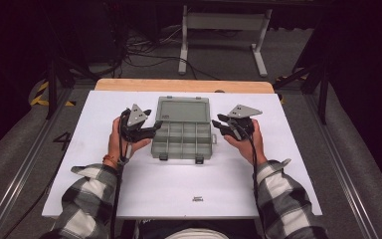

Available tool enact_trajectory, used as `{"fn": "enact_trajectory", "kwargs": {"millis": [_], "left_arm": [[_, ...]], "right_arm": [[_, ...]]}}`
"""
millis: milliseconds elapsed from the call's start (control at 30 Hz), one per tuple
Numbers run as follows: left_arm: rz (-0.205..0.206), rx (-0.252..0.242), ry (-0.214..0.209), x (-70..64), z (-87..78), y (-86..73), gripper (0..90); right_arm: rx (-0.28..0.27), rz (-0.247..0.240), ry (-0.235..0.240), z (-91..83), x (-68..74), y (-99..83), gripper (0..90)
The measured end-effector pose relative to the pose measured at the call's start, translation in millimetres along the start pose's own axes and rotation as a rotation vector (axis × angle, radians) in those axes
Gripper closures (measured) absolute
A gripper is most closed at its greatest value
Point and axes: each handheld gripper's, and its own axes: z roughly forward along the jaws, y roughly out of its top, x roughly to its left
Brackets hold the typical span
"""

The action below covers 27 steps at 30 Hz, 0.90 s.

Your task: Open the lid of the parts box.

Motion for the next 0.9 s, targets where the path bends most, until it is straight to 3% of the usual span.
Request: {"fn": "enact_trajectory", "kwargs": {"millis": [367,600,900], "left_arm": [[0.059,-0.029,-0.022,-10.1,-20.1,-3.1,28.6],[0.067,-0.042,-0.030,-12.9,-30.7,-5.9,25.5],[0.093,-0.064,-0.045,-15.7,-47.0,-12.4,21.1]], "right_arm": [[-0.027,-0.035,0.022,-19.7,10.3,-6.6,62.1],[-0.048,-0.044,0.019,-30.8,11.9,-11.5,59.6],[-0.063,-0.059,0.006,-45.1,14.7,-18.1,40.9]]}}
